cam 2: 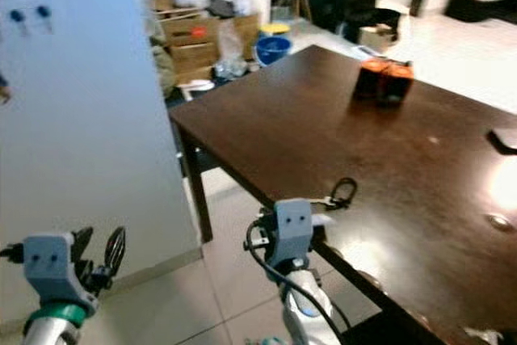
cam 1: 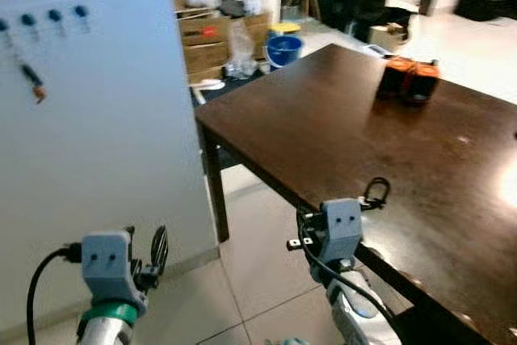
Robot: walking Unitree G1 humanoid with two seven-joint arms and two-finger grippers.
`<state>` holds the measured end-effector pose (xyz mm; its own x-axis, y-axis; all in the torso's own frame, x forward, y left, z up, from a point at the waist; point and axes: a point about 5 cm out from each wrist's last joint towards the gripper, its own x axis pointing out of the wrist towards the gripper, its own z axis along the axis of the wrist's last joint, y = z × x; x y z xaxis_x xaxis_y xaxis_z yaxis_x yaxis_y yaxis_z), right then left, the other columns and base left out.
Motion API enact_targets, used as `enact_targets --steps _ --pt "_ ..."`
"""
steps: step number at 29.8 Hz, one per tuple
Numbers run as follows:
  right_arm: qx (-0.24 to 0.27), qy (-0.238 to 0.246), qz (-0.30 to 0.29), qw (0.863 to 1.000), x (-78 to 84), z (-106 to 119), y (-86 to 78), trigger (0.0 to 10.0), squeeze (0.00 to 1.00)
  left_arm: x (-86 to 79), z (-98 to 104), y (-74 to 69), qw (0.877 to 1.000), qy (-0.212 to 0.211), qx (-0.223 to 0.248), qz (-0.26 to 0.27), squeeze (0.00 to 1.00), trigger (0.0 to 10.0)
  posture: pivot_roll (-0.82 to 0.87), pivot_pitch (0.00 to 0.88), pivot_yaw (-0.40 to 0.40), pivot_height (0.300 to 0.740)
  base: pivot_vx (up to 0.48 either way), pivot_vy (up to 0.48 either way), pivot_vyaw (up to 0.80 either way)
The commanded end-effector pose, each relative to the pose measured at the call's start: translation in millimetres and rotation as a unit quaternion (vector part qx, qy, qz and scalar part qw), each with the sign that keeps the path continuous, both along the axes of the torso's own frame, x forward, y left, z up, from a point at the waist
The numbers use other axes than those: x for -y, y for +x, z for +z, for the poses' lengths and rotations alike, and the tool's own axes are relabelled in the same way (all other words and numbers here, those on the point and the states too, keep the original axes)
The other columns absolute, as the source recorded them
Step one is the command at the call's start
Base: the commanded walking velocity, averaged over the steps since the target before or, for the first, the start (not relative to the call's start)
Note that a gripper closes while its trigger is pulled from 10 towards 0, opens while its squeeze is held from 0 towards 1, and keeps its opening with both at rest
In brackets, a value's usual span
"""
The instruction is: Hang keys on a hook
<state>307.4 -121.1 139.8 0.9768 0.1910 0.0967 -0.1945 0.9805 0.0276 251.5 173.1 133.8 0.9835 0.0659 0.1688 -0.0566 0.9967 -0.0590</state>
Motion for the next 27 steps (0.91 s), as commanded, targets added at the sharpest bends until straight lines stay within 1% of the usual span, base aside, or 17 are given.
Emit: enact_targets --steps 1,16,23,27 --pt "-0.005 0.009 0.013 1.000 -8.3 -2.9 -2.3 10.0 0.00 -8.2 -6.5 -4.9 1.000 0.002 -0.015 0.014 0.00 10.0 -0.15 0.109 0.099 0.740 0.000 0.000 0.80" --pt "-0.006 0.010 0.013 1.000 -8.2 -3.1 -2.3 10.0 0.00 -8.9 -7.4 -4.5 1.000 0.002 -0.017 0.016 0.00 10.0 -0.15 0.109 0.099 0.740 0.000 0.000 0.80" --pt "-0.006 0.012 0.013 1.000 -9.0 -2.7 -1.2 10.0 0.00 -10.8 -9.4 -2.4 0.999 -0.001 -0.027 0.018 0.00 10.0 -0.15 0.108 0.100 0.740 0.000 0.000 0.80" --pt "0.009 -0.003 0.008 1.000 -9.4 5.5 1.0 10.0 0.00 -15.2 -6.9 -3.2 0.999 0.012 -0.028 0.032 0.00 10.0 -0.15 0.112 0.105 0.740 0.000 0.000 0.74"
